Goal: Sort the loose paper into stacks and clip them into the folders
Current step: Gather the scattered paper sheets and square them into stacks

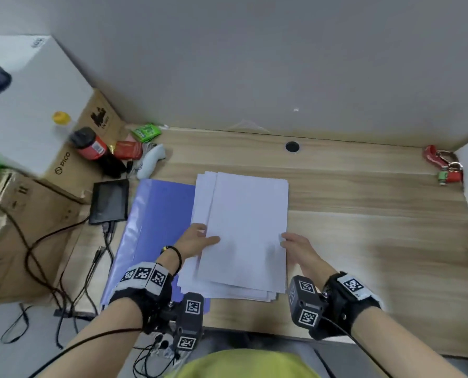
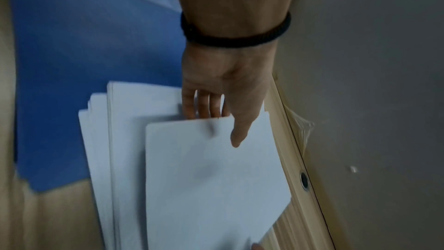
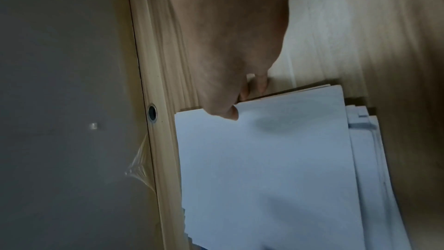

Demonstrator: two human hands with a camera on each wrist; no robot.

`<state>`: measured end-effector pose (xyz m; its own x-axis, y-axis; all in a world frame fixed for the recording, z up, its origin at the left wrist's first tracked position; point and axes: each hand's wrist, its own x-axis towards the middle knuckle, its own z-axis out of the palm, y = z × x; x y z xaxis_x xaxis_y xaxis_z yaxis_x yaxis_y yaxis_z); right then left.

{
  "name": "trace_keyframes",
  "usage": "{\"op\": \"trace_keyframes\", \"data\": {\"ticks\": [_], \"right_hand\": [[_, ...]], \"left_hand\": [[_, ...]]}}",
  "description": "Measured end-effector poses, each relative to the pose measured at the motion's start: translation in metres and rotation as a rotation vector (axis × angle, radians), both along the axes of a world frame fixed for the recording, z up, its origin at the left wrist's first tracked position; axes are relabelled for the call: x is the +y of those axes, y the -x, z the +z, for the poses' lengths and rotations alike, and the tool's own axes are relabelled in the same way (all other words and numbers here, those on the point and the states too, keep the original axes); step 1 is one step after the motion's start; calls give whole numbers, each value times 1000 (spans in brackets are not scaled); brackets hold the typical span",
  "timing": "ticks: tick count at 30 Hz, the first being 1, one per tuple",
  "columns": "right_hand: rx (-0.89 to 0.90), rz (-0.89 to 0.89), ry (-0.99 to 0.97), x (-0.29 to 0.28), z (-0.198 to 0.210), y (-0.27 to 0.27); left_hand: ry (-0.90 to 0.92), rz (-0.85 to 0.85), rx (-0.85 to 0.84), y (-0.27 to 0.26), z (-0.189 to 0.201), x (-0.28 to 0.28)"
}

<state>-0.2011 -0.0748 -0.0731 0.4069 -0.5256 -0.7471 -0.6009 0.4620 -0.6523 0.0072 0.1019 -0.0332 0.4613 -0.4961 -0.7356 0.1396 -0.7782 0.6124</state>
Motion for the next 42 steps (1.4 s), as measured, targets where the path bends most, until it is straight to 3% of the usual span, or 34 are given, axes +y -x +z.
{"op": "trace_keyframes", "data": {"ticks": [4,7,12,15,23,29,33,38,42], "right_hand": [[41,-4,30,-5,-14,-7],[48,-12,49,-4,-4,-11],[6,14,18,-2,-5,-14],[-7,-6,3,-3,-2,-15],[-24,46,-69,1,8,-19],[-43,14,-64,4,5,-20],[-29,-1,-41,3,-3,-21],[-32,11,-46,5,-4,-20],[-55,-32,-80,10,-1,-16]], "left_hand": [[9,77,-228,-38,-3,2],[34,49,-285,-61,-4,-13],[76,14,-233,-80,-2,-46],[114,73,-118,-84,-6,-59],[125,243,-118,-92,-16,-77],[93,66,-97,-83,-9,-77],[176,15,-131,-78,-10,-68],[211,-64,50,-57,-4,-50],[211,-3,4,-42,-5,-38]]}}
